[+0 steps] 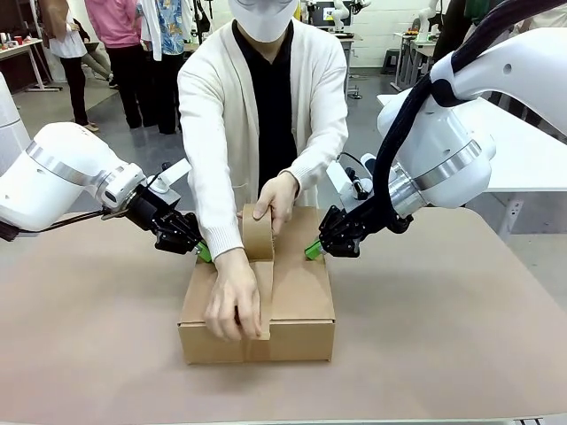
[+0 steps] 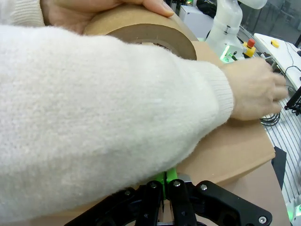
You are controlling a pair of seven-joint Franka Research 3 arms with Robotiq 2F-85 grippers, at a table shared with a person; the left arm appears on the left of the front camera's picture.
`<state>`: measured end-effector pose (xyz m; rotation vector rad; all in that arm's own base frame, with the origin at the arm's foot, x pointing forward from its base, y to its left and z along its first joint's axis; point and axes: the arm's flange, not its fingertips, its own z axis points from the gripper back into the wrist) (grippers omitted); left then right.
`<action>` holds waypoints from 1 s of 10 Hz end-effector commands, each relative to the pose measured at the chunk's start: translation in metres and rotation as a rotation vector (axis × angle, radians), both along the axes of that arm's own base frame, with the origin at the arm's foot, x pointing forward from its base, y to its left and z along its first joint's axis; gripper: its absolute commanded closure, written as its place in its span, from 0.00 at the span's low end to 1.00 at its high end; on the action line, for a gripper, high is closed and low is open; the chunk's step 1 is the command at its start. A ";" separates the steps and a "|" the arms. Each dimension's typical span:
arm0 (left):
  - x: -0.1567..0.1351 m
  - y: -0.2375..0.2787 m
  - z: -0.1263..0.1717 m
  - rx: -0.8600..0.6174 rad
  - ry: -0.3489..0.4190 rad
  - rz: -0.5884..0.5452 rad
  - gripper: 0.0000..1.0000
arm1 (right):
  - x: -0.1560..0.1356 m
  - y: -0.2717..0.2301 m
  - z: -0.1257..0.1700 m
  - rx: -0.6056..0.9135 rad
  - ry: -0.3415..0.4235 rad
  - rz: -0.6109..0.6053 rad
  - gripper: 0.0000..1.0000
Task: Wrap the clocks to prevent damage.
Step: After the human seals the box with tape, release both hands from the side flaps of the Package Box.
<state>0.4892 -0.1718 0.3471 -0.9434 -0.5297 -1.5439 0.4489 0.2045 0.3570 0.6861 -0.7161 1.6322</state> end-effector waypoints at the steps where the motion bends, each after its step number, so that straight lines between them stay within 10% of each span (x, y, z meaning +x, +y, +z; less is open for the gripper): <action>1: 0.000 0.000 -0.002 0.005 -0.002 0.002 1.00 | 0.000 0.001 -0.002 -0.014 0.007 -0.013 0.99; 10: 0.000 0.000 -0.002 0.005 -0.002 0.002 1.00 | 0.000 0.001 -0.002 -0.014 0.007 -0.013 0.99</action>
